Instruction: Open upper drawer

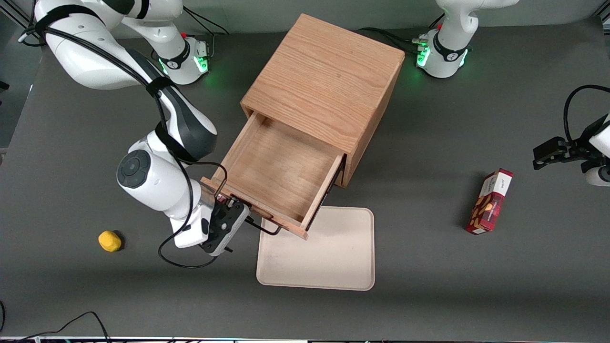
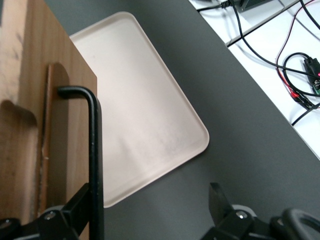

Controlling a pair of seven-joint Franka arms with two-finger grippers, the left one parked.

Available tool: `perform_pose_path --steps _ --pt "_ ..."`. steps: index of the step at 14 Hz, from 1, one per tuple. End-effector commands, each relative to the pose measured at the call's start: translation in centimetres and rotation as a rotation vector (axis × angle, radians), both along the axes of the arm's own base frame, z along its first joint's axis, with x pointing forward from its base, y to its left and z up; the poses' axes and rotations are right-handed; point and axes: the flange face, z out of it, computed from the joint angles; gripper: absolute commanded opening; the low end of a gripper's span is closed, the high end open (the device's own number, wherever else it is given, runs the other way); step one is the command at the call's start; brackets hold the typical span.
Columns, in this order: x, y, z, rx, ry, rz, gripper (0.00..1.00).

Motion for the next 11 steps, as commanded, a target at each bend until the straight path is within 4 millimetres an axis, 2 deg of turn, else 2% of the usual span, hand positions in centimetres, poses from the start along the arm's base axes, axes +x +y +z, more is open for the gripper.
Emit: perform_pose_path --steps 1,2,3,5,7,8,9,11 --pt "0.3 -0.5 2.1 0.041 0.017 -0.019 1.0" --pt "0.1 -0.5 3.4 0.048 0.017 -0.022 1.0" --pt "0.0 -1.4 4.9 0.037 0.015 -0.03 1.0" --pt "-0.8 -4.3 10.1 -0.004 -0.011 -0.058 1.0" --pt "-0.8 -10.8 13.1 -0.086 -0.038 -0.15 1.0" --pt "-1.6 -13.2 14.2 -0.122 -0.049 -0.189 1.0" --pt "-2.7 -15.6 16.4 -0.147 -0.068 -0.227 1.0" --pt "-6.0 -18.8 18.1 -0.174 0.04 -0.358 1.0"
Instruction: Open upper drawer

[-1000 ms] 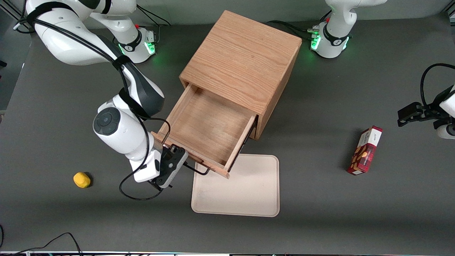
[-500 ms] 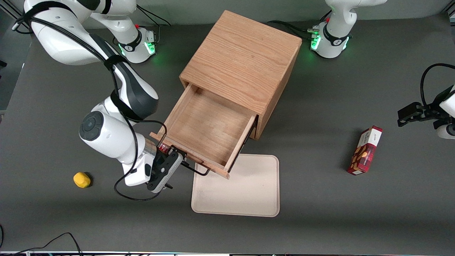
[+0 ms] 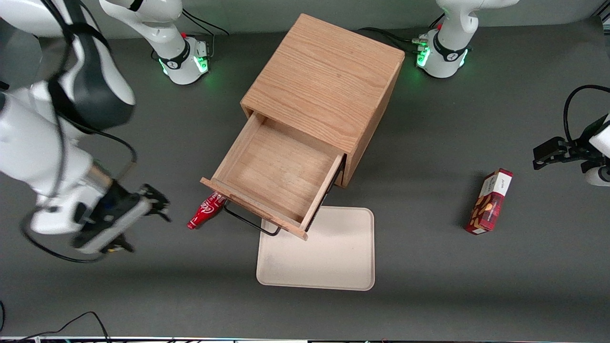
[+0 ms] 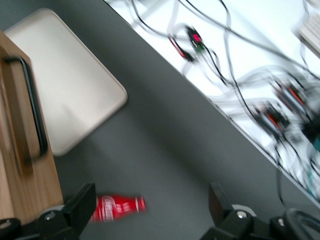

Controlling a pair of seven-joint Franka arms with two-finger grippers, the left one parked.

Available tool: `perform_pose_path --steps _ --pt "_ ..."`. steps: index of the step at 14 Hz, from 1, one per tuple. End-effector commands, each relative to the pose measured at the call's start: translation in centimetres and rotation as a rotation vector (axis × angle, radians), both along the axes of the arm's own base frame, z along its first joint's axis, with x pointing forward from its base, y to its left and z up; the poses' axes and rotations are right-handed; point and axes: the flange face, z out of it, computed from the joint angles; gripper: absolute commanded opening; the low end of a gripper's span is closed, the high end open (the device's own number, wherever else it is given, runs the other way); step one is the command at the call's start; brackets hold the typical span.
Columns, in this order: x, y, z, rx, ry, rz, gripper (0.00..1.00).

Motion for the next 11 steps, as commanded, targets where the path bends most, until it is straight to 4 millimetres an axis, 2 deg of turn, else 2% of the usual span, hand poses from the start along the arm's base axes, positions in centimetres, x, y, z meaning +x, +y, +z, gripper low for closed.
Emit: perform_pose_path --steps 1,2,3,5,6,8,9,11 --pt "-5.5 -4.1 2.3 0.033 0.114 -0.287 1.0" --pt "-6.7 -6.3 3.0 0.049 0.164 -0.449 1.0" --pt "-7.7 -6.9 3.9 0.048 0.191 -0.544 1.0" --pt "-10.0 -7.6 3.6 0.06 0.238 -0.822 1.0" --pt "-10.8 -8.0 3.1 0.055 0.25 -0.882 1.0" --pt "-11.1 -8.5 2.8 0.039 0.264 -0.89 1.0" --pt "-11.1 -9.7 2.9 0.044 0.27 -0.913 1.0" --pt "-11.1 -9.7 2.9 0.037 0.267 -0.918 1.0"
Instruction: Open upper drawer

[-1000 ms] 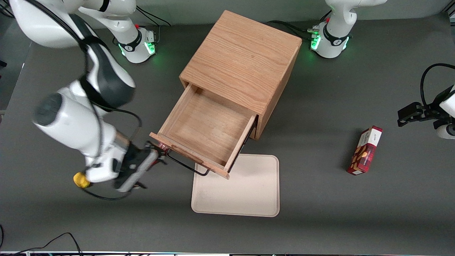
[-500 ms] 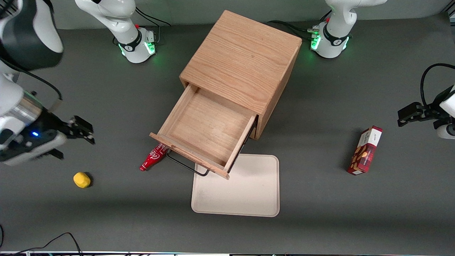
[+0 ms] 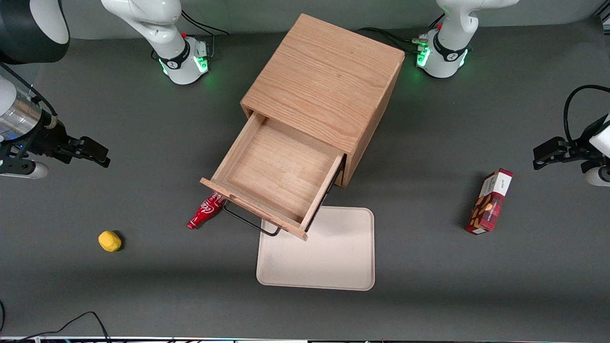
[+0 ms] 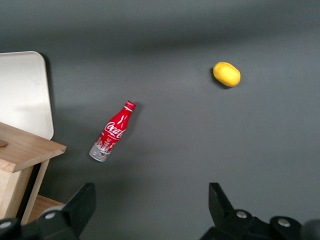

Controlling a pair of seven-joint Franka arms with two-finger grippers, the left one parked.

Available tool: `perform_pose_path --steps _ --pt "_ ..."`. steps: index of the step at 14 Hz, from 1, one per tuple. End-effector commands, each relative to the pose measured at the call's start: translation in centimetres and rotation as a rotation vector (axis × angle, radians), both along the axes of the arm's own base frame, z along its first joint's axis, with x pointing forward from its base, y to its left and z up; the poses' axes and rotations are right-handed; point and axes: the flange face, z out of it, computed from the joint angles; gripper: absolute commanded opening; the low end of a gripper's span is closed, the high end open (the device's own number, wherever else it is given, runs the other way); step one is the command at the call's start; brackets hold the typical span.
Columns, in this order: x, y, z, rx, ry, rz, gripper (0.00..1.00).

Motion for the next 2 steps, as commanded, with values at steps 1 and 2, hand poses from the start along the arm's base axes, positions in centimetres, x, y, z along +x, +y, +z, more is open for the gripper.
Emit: perform_pose_path --steps 1,2 --pt "-0.82 -0.61 0.31 0.007 0.004 -0.04 1.0" --pt "-0.86 -0.67 0.39 0.008 0.002 -0.039 1.0"
